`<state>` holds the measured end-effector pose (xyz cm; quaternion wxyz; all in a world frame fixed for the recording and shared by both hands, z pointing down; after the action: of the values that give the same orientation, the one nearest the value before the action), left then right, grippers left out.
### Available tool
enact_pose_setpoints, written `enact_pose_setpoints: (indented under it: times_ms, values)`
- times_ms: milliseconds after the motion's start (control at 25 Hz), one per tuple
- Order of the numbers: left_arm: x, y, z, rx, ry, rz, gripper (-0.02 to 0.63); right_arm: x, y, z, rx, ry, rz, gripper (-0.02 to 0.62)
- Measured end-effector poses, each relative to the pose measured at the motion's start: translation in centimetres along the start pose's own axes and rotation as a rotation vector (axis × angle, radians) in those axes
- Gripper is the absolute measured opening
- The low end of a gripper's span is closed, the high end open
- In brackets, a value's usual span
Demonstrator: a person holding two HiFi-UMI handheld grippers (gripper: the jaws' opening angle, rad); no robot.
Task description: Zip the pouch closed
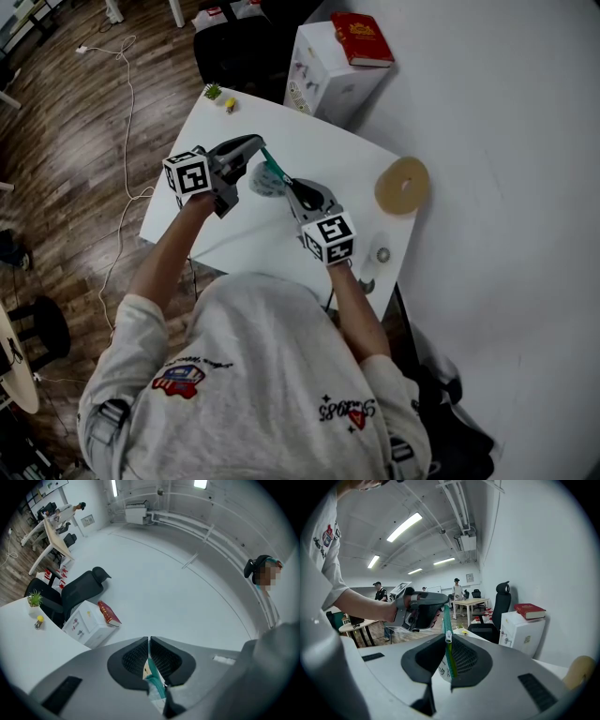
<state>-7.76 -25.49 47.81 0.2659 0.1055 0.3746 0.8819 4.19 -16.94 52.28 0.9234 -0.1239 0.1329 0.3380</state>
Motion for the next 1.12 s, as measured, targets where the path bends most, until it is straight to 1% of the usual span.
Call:
enact_pose_setpoints:
  times_ms: [160,360,520,1120]
  values:
    - [-0.1,-0.1,0.2,-0.003,0.007,0.001,0.018,0.2,0.0,0.3,-0.002,0.002,-0.001,0.041]
    - [0.1,0.2,-0.2,0.012,-0.008,-0.005,0.018,0.4,-0.2,0.6,-0.003,0.008,0.002,0.041]
    - [0.3,0.1,-0.1,0.004,0.003,-0.007,0.018,0.5,0.0,0.8,-0.005,0.015,0.0,0.041]
    - [1.1,1.3,0.0,0.01,-0.003,-0.031,0.018,-0.4,0.4,1.3,0.0,0.029,-0.02,0.043]
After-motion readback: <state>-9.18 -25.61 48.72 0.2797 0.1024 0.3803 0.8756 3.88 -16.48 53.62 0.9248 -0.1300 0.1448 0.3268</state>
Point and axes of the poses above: the fingertips, and each gripper's own axes: x backward along the fingers, y to its left, z out of its underside, the point moved 3 cm from there along x, backward along the fingers, and after that the axes turned 6 degrees about -z, right-handed, at the moved point
